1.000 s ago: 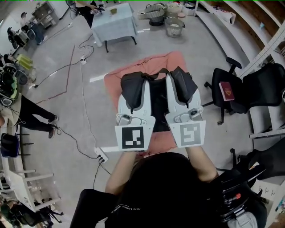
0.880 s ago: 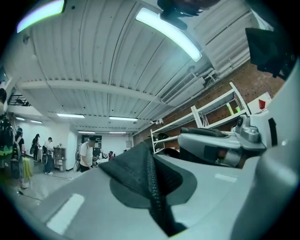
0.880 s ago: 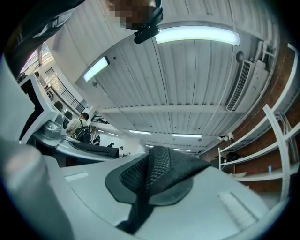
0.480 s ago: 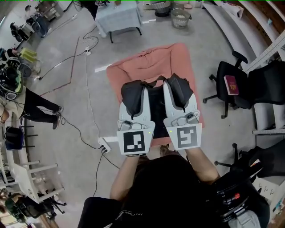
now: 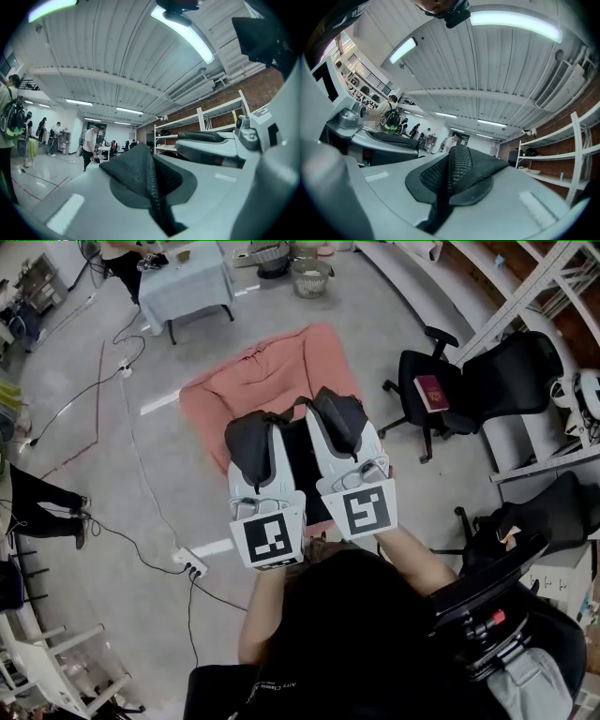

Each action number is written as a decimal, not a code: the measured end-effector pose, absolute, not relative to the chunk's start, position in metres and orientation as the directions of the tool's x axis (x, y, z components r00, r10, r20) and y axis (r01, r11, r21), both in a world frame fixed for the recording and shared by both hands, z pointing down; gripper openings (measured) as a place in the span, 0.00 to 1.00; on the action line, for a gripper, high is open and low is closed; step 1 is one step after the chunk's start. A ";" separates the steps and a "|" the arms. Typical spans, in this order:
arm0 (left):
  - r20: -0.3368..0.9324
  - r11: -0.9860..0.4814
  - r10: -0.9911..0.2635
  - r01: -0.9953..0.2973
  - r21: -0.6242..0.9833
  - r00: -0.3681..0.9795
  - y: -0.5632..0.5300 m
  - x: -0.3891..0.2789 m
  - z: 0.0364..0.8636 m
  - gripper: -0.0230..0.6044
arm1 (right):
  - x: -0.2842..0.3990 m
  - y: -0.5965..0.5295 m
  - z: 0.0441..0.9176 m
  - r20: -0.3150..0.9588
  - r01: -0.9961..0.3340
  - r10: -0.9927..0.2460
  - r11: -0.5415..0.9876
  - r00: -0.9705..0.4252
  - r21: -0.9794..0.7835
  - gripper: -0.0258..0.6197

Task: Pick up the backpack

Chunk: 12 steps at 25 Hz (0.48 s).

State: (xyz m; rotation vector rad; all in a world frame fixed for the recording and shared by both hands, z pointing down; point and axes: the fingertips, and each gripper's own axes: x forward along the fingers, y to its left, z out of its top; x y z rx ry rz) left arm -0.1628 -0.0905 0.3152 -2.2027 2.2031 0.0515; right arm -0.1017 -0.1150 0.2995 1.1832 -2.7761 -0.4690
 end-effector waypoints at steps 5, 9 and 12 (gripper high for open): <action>-0.055 0.003 -0.998 -1.000 -0.019 -0.002 -0.090 -0.155 0.315 0.06 | -0.096 -0.114 0.295 -0.070 -0.694 -0.714 0.647 -0.697 0.315 0.08; -0.085 0.035 -0.996 -0.998 -0.048 -0.031 -0.098 -0.158 0.306 0.06 | -0.099 -0.122 0.292 -0.080 -0.684 -0.696 0.666 -0.713 0.297 0.08; -0.090 0.085 -0.993 -0.994 -0.071 -0.078 -0.104 -0.171 0.299 0.06 | -0.110 -0.129 0.290 -0.072 -0.651 -0.663 0.700 -0.745 0.293 0.08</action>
